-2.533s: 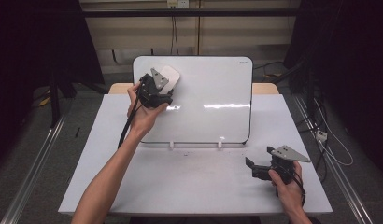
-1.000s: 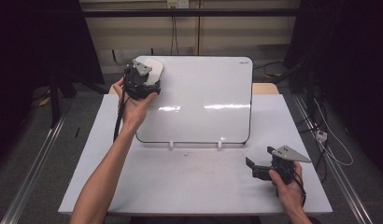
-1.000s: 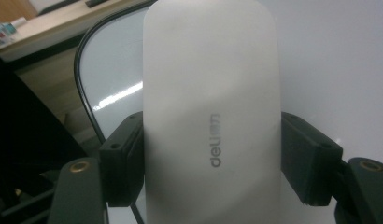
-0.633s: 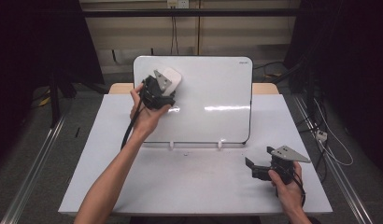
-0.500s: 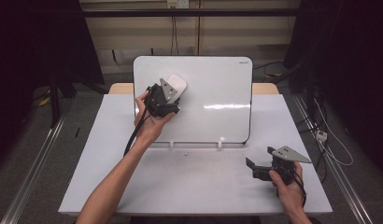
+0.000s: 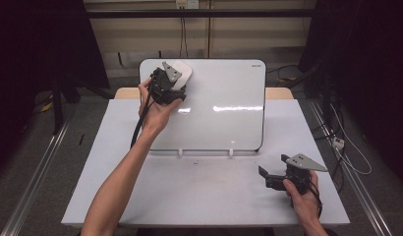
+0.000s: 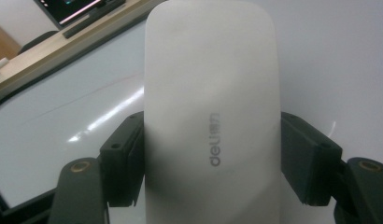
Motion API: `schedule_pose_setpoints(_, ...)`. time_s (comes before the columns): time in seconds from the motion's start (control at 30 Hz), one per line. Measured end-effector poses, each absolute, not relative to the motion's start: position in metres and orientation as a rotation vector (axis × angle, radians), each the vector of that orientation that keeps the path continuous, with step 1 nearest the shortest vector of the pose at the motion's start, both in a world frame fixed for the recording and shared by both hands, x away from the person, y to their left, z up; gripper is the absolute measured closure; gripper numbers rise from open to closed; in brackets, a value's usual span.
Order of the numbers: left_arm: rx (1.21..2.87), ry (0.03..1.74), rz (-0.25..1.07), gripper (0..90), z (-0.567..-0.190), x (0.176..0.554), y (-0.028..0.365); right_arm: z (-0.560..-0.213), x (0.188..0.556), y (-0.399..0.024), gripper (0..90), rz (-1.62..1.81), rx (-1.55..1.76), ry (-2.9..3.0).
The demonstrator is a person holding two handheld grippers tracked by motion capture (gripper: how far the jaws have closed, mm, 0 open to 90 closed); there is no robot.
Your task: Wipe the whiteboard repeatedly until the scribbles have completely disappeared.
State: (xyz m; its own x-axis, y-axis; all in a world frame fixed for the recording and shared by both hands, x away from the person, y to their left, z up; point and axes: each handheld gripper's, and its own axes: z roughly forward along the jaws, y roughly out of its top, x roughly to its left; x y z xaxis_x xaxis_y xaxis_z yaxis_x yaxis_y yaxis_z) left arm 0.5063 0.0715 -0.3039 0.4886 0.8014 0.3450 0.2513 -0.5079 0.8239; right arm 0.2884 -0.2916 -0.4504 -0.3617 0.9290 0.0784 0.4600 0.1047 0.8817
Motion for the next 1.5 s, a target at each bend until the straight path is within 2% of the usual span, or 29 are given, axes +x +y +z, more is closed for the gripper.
schedule_pose_setpoints(0.33, 1.93, 1.041, 0.905, 31.1, -0.298, 0.514, 0.114, -0.45, 0.288, -0.293, 4.5, 1.203, 1.353, 1.875)
schedule_pose_setpoints(0.63, 1.931, 1.114, 0.896, 31.2, -0.314, 0.503, 0.129, -0.45, 0.288, -0.291, 4.5, 1.197, 1.355, 1.875)
schedule_pose_setpoints(1.1, 2.053, 1.033, 0.833, 30.8, -0.352, 0.47, 0.136, -0.45, 0.289, -0.289, 4.5, 1.196, 1.349, 1.879)
schedule_pose_setpoints(1.3, 1.961, 0.974, 0.74, 31.1, -0.356, 0.465, 0.152, -0.45, 0.29, -0.29, 4.5, 1.194, 1.349, 1.878)
schedule_pose_setpoints(1.5, 1.93, 0.942, 0.775, 31.1, -0.348, 0.457, 0.158, -0.45, 0.29, -0.289, 4.4, 1.199, 1.344, 1.877)
